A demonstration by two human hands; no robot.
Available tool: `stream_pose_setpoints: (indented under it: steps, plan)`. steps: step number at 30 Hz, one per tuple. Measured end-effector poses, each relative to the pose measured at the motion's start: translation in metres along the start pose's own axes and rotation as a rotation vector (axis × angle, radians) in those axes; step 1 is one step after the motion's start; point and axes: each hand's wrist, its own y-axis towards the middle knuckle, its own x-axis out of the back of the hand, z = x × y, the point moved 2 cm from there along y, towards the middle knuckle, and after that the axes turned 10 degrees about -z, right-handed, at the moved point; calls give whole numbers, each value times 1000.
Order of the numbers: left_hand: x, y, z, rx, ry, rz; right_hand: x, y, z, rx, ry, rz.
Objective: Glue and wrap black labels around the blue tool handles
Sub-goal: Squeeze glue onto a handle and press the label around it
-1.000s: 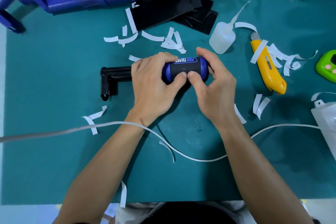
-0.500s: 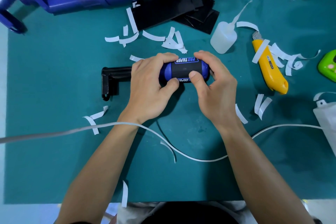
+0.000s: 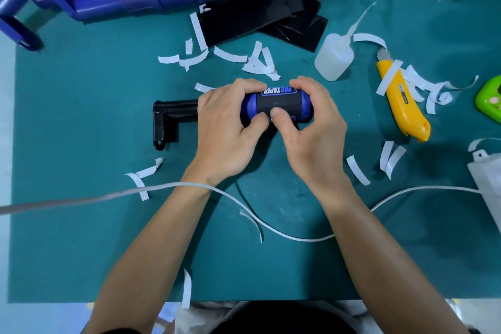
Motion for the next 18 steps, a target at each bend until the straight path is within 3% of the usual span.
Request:
stream_pose_setpoints:
  steps: [18]
  plan:
    - [-3, -1, 3, -3, -14, -24, -2, -1, -2, -25, 22, 3]
